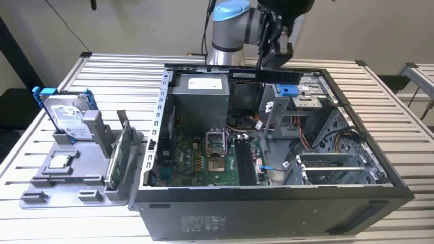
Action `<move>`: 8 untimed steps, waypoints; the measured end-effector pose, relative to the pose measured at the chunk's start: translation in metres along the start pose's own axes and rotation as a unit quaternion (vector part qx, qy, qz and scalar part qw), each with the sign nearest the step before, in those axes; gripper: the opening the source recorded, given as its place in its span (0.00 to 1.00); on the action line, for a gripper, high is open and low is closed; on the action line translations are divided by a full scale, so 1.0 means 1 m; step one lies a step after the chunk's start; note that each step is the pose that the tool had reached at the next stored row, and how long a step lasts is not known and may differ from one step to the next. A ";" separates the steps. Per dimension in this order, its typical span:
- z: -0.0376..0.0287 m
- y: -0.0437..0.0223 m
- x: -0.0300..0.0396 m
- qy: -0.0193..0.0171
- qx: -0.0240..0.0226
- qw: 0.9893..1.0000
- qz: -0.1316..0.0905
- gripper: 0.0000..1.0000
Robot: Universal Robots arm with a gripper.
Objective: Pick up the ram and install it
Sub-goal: 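Insert the ram into the slot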
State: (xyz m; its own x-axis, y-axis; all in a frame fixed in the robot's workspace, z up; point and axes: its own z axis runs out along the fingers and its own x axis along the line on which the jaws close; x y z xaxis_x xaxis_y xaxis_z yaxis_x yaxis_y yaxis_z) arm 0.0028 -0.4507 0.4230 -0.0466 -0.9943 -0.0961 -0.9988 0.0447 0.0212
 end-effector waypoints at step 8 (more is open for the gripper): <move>0.0001 0.0000 0.0001 0.000 0.002 1.000 0.018 0.14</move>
State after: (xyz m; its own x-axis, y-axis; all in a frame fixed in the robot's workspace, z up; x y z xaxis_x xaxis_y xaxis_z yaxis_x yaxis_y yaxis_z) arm 0.0027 -0.4508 0.4229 -0.0818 -0.9920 -0.0959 -0.9966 0.0801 0.0213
